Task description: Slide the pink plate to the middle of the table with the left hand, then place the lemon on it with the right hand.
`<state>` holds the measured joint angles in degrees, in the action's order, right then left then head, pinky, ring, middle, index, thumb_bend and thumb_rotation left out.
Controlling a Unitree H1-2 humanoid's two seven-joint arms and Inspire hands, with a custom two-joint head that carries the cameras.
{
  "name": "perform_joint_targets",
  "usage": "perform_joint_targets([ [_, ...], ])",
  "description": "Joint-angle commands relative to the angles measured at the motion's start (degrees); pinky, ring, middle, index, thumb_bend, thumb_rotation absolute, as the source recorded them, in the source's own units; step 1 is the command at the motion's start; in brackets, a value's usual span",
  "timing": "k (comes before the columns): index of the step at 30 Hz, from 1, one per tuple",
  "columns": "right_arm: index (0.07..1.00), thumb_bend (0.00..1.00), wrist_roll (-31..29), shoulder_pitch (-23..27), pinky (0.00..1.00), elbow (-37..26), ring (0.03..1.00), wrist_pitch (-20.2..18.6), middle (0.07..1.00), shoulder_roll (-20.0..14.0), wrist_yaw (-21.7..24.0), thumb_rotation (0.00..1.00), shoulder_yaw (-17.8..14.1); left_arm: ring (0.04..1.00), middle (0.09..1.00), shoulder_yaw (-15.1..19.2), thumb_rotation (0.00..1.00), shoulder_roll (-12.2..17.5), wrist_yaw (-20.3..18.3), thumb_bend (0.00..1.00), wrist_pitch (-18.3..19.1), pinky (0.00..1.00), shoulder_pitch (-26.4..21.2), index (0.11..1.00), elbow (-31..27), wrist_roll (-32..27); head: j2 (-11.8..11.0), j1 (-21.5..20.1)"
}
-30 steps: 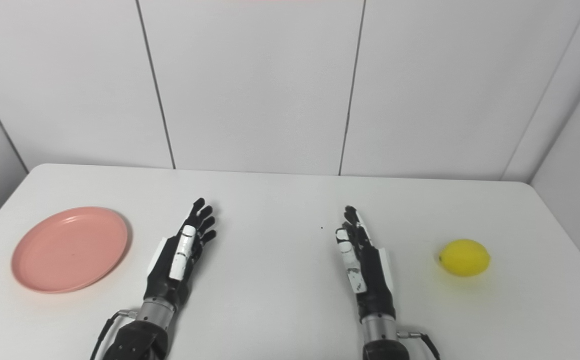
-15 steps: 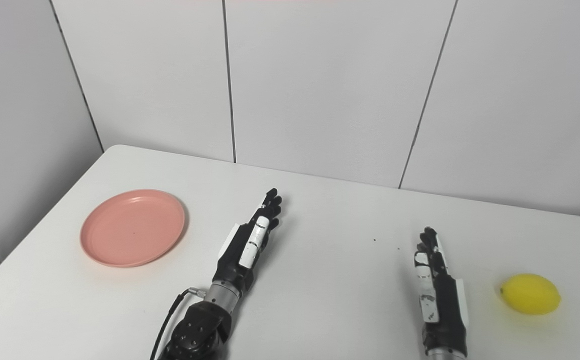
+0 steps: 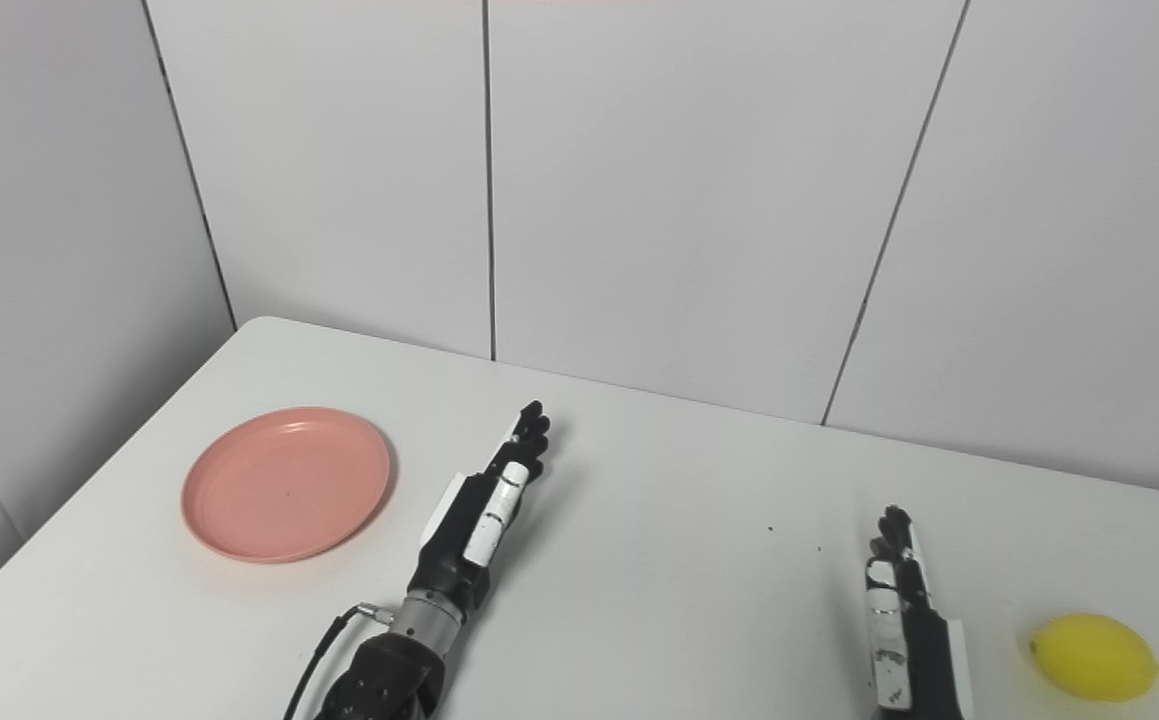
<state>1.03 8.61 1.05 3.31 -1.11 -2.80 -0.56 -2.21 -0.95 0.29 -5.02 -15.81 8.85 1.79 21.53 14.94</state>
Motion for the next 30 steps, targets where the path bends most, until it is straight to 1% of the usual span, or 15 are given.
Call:
perform_joint_targets([
  [1, 0.966, 0.50, -0.30, 0.76, 1.00, -1.77, 0.968, 0.26, 0.968, -0.26, 0.70, 1.00, -0.06, 1.000, 1.000, 0.40, 1.00, 0.67, -0.12, 0.68, 0.95, 1.00, -1.68, 0.990, -3.15, 0.23, -0.10, 0.01],
  [3, 0.974, 0.50, -0.30, 0.70, 1.00, -1.84, 0.978, 0.26, 0.973, -0.40, 0.85, 1.00, 0.09, 0.997, 1.000, 0.79, 1.00, 1.32, -0.03, 0.69, 1.76, 1.00, -1.88, 0.989, -3.99, 0.41, -0.10, 0.01],
  [5, 0.978, 0.49, -0.13, 0.62, 1.00, -2.02, 0.981, 0.26, 0.976, -0.38, 0.80, 1.00, 0.21, 0.994, 0.990, 1.51, 1.00, 2.20, 0.91, 0.70, 1.95, 1.00, -2.14, 0.975, -4.81, 1.26, -0.10, 0.01],
  [10, 0.976, 0.48, -0.16, 0.40, 1.00, -2.56, 0.975, -0.02, 0.970, -0.10, 0.55, 1.00, 0.24, 0.998, 0.985, 3.97, 1.00, 4.32, 1.31, 0.69, 0.52, 1.00, -2.78, 0.963, -5.85, 0.76, -0.58, 0.48],
  [14, 0.976, 0.48, -0.03, 0.30, 1.00, -2.84, 0.978, -0.27, 0.970, -0.16, 0.60, 1.00, 0.34, 0.993, 0.989, 5.62, 1.00, 5.49, 1.33, 0.67, 1.20, 1.00, -3.02, 0.987, -6.75, 0.60, -0.71, 0.78],
  [17, 0.981, 0.48, -0.25, 0.16, 1.00, -3.01, 0.982, -0.28, 0.975, -0.26, 0.87, 1.00, 0.44, 0.979, 0.981, 7.57, 1.00, 6.62, 2.22, 0.68, 1.68, 0.99, -3.49, 0.981, -6.55, 0.73, -0.72, 1.21],
  [19, 0.982, 0.47, -0.45, 0.02, 1.00, -3.23, 0.983, -0.30, 0.977, -0.28, 0.97, 1.00, 0.45, 0.981, 0.976, 8.53, 1.00, 6.96, 2.85, 0.69, 2.18, 1.00, -3.65, 0.973, -6.62, 0.88, -0.69, 1.60],
  [23, 0.982, 0.45, -0.46, -0.29, 1.00, -4.01, 0.979, -1.12, 0.976, -0.02, 0.93, 1.00, 0.38, 0.981, 0.971, 10.33, 1.00, 8.84, 3.98, 0.67, 1.33, 1.00, -4.52, 0.955, -5.56, 1.89, -0.65, 1.83],
  [27, 0.985, 0.44, -0.31, -0.40, 1.00, -4.68, 0.981, -1.97, 0.981, 0.00, 1.04, 1.00, 0.50, 0.965, 0.974, 11.44, 1.00, 10.90, 5.16, 0.66, 1.02, 1.00, -5.44, 0.946, -4.11, 3.05, -0.65, 1.83],
  [30, 0.985, 0.43, -0.20, -0.47, 1.00, -4.93, 0.979, -1.98, 0.981, 0.10, 0.97, 1.00, 0.57, 0.975, 0.971, 12.44, 1.00, 12.15, 5.67, 0.67, 1.85, 1.00, -5.86, 0.934, -3.43, 2.88, -0.97, 2.25],
])
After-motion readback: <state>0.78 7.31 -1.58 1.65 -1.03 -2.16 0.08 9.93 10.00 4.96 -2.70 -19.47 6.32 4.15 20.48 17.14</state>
